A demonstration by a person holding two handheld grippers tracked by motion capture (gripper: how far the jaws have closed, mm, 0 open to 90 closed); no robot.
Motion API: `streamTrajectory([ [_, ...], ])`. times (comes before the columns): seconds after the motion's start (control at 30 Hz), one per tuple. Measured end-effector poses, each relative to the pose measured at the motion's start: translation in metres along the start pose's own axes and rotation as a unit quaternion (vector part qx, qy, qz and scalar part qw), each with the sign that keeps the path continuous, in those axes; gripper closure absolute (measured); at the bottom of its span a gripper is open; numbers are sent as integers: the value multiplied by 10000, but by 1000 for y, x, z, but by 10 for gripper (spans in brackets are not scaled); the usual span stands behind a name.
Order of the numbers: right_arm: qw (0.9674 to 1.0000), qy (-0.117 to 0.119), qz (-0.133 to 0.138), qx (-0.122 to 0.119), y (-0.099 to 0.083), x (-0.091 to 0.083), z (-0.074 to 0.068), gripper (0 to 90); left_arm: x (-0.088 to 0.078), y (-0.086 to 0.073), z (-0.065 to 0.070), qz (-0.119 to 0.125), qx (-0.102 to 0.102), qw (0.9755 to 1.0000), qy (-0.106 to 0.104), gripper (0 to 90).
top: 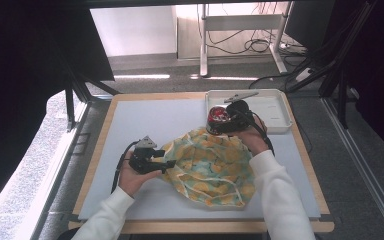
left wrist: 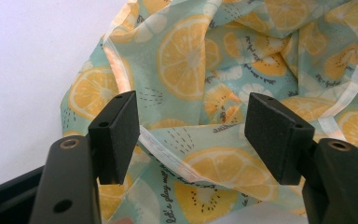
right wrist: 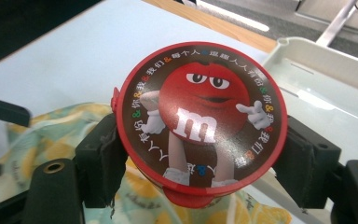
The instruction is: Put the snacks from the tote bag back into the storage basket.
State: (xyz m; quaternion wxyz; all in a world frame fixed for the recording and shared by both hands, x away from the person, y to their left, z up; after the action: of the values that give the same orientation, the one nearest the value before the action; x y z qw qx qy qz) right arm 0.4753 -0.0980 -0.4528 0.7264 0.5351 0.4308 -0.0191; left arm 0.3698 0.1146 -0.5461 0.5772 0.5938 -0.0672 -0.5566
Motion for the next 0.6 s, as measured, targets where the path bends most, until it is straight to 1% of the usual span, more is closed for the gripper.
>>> streamTrajectory([
  [0.07, 10000, -75, -64, 2, 0, 5, 4, 255, 0, 0, 0, 11, -19, 10000, -2, 355],
  [0.1, 9999, -88, -72, 44, 0, 8, 7, 255, 0, 0, 0, 16, -22, 10000, 0, 355],
  [0.37, 9996, -198, -112, 162, 4, 15, 21, 255, 2, -2, 1, -42, -23, 10000, -28, 355],
  [0.47, 9994, -246, -125, 218, 5, 19, 27, 255, 2, -1, 1, -23, -24, 10000, -10, 356],
  [0.6, 9988, -361, -193, 265, 5, 29, 35, 255, 2, -2, 0, -22, -44, 10000, 1, 358],
])
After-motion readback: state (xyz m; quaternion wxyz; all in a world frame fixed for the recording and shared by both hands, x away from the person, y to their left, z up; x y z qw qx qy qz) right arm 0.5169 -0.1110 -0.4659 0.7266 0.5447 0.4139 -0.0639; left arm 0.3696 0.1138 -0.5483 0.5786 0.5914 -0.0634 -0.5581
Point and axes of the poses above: each handheld gripper's, and its own axes: x roughly forward along the jaws, y roughly out of its top, z roughly to its right, the point moved 8 cm from there along x, roughly forward along the jaws, and after that the axes turned 8 degrees about -y, right-handed, at the moved point
